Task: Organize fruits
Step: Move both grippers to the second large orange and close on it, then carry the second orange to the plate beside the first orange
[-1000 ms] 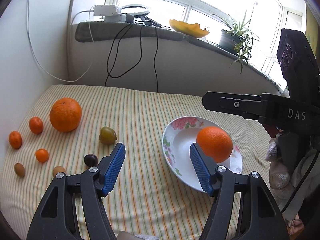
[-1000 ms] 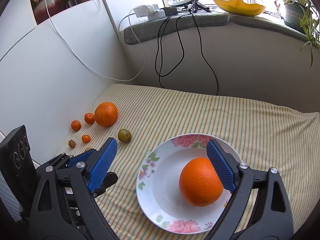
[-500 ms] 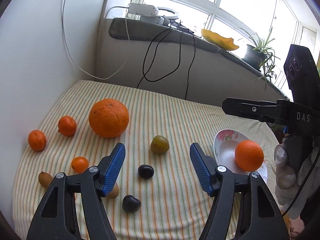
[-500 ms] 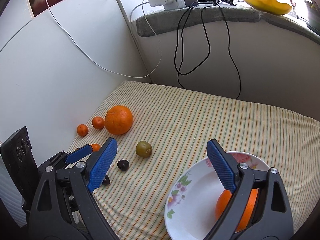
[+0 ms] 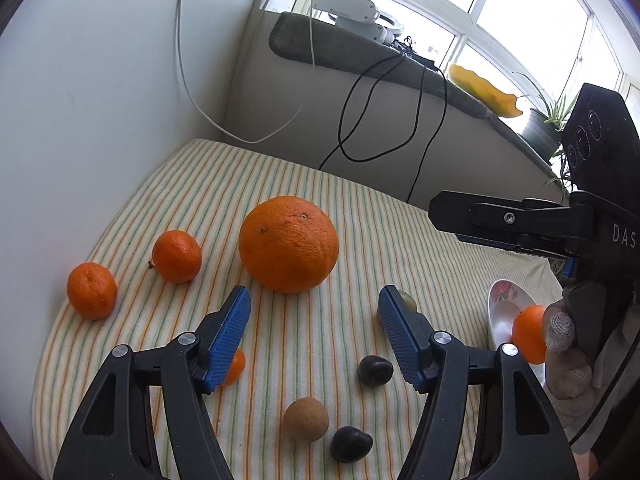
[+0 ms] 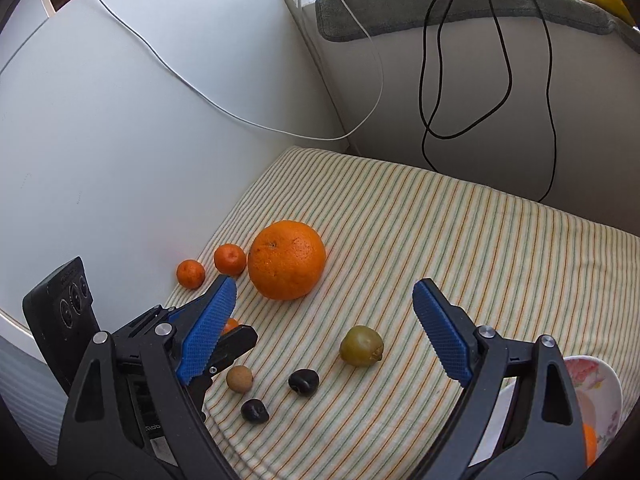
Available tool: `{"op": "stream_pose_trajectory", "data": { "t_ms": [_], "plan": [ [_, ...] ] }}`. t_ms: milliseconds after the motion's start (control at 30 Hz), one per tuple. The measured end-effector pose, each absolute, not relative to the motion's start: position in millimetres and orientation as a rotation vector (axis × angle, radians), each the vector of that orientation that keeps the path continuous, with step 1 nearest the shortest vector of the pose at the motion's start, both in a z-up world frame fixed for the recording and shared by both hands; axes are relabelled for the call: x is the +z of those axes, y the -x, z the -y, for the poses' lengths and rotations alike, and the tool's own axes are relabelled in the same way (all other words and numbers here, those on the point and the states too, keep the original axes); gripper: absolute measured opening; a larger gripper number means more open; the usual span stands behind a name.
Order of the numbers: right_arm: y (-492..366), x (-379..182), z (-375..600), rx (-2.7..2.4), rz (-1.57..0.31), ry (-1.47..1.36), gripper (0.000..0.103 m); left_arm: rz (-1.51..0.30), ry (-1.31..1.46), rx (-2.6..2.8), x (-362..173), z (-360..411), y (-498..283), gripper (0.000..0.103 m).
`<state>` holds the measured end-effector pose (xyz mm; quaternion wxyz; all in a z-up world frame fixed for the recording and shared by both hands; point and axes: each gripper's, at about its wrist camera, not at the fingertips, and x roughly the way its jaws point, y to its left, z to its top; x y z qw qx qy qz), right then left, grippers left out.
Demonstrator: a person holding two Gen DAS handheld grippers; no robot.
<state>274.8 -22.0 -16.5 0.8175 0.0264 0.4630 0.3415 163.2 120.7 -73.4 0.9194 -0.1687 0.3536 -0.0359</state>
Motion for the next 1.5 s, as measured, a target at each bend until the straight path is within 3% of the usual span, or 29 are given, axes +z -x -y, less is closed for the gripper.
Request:
{"op": "stream_pose_trajectory", "data": {
  "t_ms": [133,500,967,1033,1500],
  "plan": [
    [-291,-32,4,0.752,-1.045,-0.091,0.083,-0.738,0.355,-0.083,-76,-125,-174,0.064],
    [-316,-60,-25,0.774,-1.124,-0.118,0.072,-0.769,0.369,-0.088,-85,-132,-196,0.062],
    [-329,-77,-41,0.813,-1.176,-0.155,0.067,-0.793,0.386,-0.083,-92,-140,-210,0.061],
    [-329,-79,-43,0.833,-1.185,-0.173,0.06,-0.797,0.382,-0.078,-93,-140,-211,0.061],
    [-319,-75,-44,0.815,-1.18,-0.154,0.059,-0.778,0.389,-0.068,-90,-139,-200,0.058]
  ]
}}
